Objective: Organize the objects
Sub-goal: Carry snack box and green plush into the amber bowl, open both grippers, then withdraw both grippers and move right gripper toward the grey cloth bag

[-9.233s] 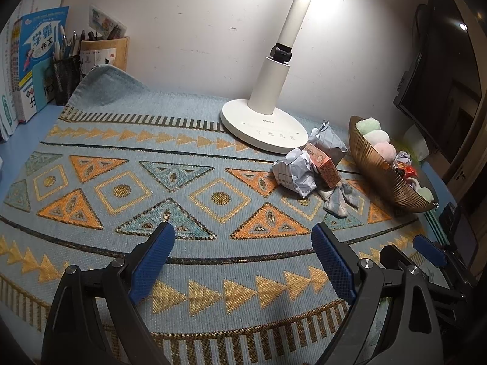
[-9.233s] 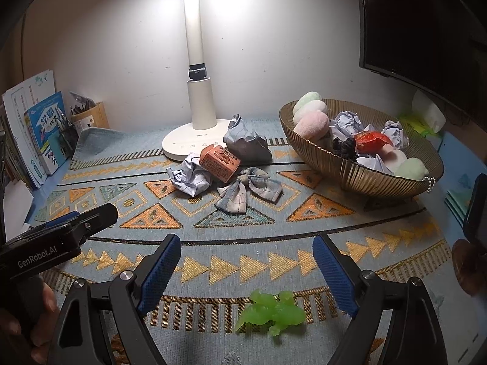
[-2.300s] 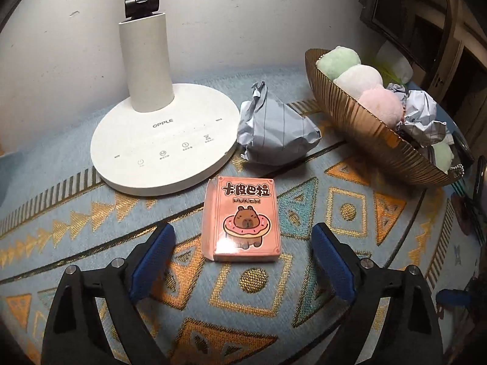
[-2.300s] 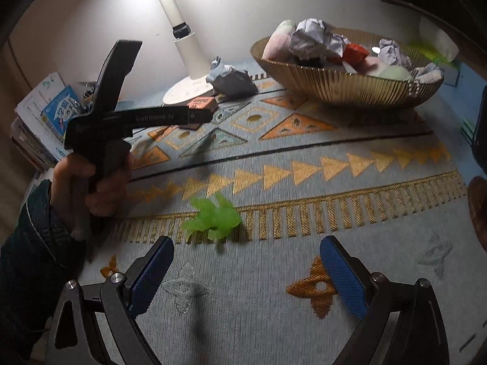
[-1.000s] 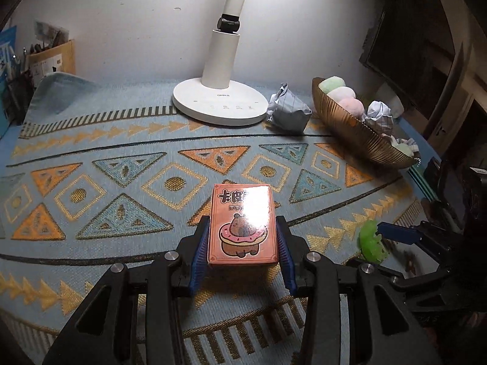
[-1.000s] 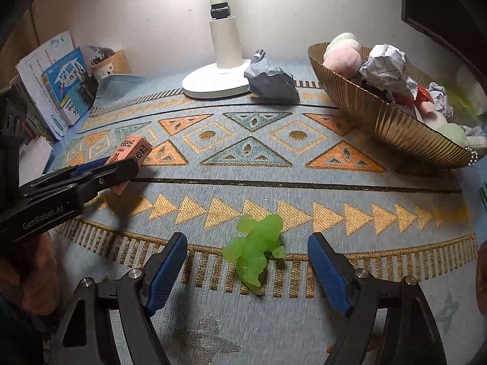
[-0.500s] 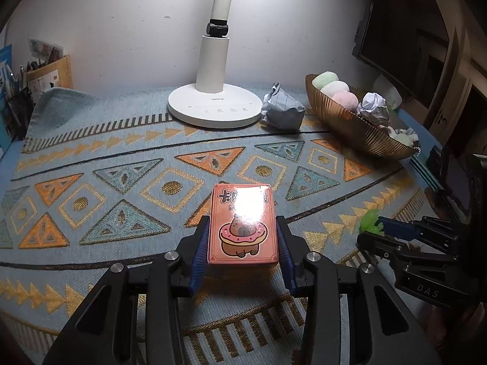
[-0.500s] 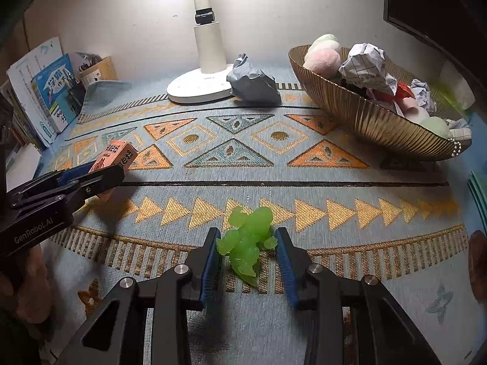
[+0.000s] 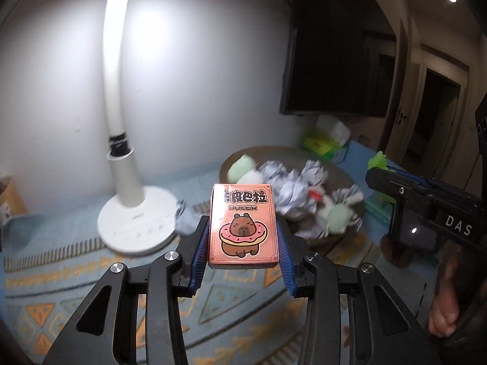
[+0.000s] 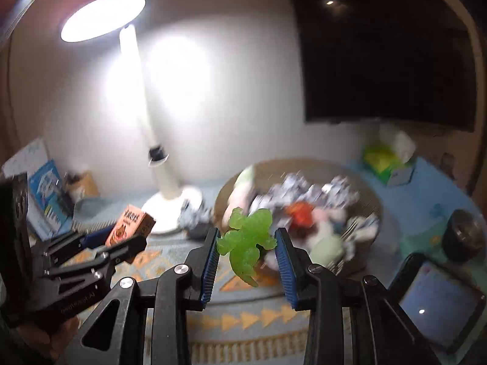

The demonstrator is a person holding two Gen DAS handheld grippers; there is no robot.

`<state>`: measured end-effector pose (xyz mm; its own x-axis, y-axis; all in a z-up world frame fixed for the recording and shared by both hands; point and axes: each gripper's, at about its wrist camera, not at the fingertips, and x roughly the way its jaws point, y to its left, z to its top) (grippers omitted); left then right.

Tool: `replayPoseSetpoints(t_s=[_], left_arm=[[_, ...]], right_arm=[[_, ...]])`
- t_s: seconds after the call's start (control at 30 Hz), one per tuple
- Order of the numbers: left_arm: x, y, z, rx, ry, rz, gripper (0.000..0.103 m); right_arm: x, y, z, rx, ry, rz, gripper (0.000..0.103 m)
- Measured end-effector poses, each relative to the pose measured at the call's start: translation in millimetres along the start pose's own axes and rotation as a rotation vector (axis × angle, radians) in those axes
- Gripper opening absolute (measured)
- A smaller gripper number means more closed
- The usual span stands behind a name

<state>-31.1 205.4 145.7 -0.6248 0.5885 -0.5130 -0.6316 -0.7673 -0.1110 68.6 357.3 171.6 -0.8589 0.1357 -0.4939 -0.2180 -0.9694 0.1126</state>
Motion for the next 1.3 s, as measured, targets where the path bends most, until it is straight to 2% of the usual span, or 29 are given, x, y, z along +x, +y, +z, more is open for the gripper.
replayPoseSetpoints(t_s=[0.1,0.27,0.33,0.37,0.43,0.47,0.5,0.67,0.77,0.9,1.03,1.13,1.23,1.3], left_arm=[[38.8,-17.4,26.8,-0.005,0.005,-0.080,0.038],[99.4,-31.9,32.6,-0.049,0.055,-0.166,0.038],[114.3,-31.7,33.0,-0.070,0.063,-0.206,0.045],[118.6,-32.1,33.7,-0.078,0.064,-0.206,0.055],[121.5,-30.7,35.5,-0.093,0.049,-0.203,0.069],[120.0,-29.7,36.3,-0.095,0.038,-0.194,0.075],[117.7,-28.1,36.8,-0.095,0.030,-0.181,0.076],[94.4,-11.4,33.7,-0.135,0.020,-0.154,0.076],[61.6,2.4,21.1,-0.157,0.003,-0.113,0.076],[9.4,20.8,-6.2,-0.173,-0.003,-0.028,0.076],[-34.8,45.0,-47.0,-0.199,0.006,0.108,0.076],[-51.5,66.8,-80.6,-0.226,0.015,0.206,0.076],[-47.3,81.2,-108.1,-0.226,0.038,0.297,0.076],[-40.2,86.3,-119.6,-0.221,0.039,0.316,0.076]], right_arm=[[3.2,-29.1,31.5,0.082,-0.079,-0.132,0.036],[40.9,-68.1,36.2,0.204,-0.036,-0.157,0.036],[54.7,-75.2,34.5,0.208,-0.012,-0.157,0.036],[61.6,-76.6,35.2,0.205,0.006,-0.155,0.037],[67.4,-79.9,36.6,0.198,0.019,-0.161,0.051],[66.4,-81.1,37.3,0.198,0.002,-0.169,0.062],[64.0,-81.4,37.6,0.195,-0.016,-0.177,0.065],[53.5,-76.6,35.1,0.185,-0.016,-0.143,0.065],[40.3,-59.7,29.0,0.174,-0.002,-0.067,0.065],[26.8,-13.3,11.9,0.110,0.054,0.068,0.065],[24.1,41.5,-20.0,0.031,0.140,0.193,0.065],[29.7,77.8,-52.1,-0.033,0.179,0.204,0.065],[46.6,101.4,-83.6,-0.109,0.206,0.179,0.065],[58.2,108.4,-101.5,-0.143,0.229,0.174,0.065]])
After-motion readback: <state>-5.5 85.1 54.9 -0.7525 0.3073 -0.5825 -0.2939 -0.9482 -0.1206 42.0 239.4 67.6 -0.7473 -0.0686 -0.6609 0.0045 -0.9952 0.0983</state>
